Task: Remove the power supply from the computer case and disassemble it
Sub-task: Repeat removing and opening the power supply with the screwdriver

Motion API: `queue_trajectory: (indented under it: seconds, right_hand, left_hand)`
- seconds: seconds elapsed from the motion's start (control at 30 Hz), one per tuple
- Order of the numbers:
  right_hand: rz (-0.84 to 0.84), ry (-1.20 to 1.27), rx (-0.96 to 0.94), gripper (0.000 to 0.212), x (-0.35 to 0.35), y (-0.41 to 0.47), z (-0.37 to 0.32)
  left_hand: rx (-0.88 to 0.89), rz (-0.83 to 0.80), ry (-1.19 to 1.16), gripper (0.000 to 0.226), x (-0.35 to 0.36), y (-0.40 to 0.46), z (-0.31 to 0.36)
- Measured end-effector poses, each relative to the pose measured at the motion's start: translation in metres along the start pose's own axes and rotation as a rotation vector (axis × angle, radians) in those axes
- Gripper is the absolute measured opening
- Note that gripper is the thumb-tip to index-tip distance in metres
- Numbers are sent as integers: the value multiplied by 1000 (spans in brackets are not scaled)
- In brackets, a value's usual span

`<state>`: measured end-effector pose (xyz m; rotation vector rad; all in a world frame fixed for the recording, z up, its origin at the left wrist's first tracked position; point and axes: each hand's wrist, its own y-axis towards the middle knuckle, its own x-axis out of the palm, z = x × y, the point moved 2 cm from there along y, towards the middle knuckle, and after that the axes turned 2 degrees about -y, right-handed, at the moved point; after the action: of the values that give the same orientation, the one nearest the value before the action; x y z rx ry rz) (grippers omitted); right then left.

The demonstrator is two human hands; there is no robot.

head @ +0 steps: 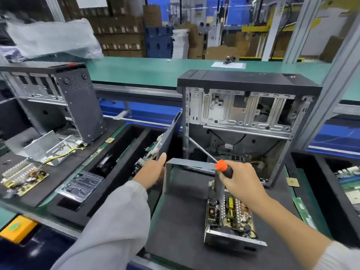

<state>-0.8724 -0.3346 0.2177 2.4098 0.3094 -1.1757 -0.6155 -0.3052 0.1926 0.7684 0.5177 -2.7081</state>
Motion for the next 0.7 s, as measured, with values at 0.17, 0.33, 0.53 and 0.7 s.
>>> queue_trajectory:
  seconds: [0.17, 0.33, 0.53, 0.7]
  right_hand:
    - [-63, 87, 170, 20, 0, 33, 12]
    - [-186, 359, 311, 12, 0, 48, 19]
    - [-556, 736, 387, 20, 25, 45, 23]
    - [-400, 264, 292, 37, 31, 41, 69]
  left_hand:
    - [-75, -17, -286, 51, 5, -14, -22]
    - [407, 114, 393, 37, -9, -30, -45]
    - [612, 628, 693, 77, -9, -37, -41]
    - [694, 574, 768, 59, -5, -32, -57]
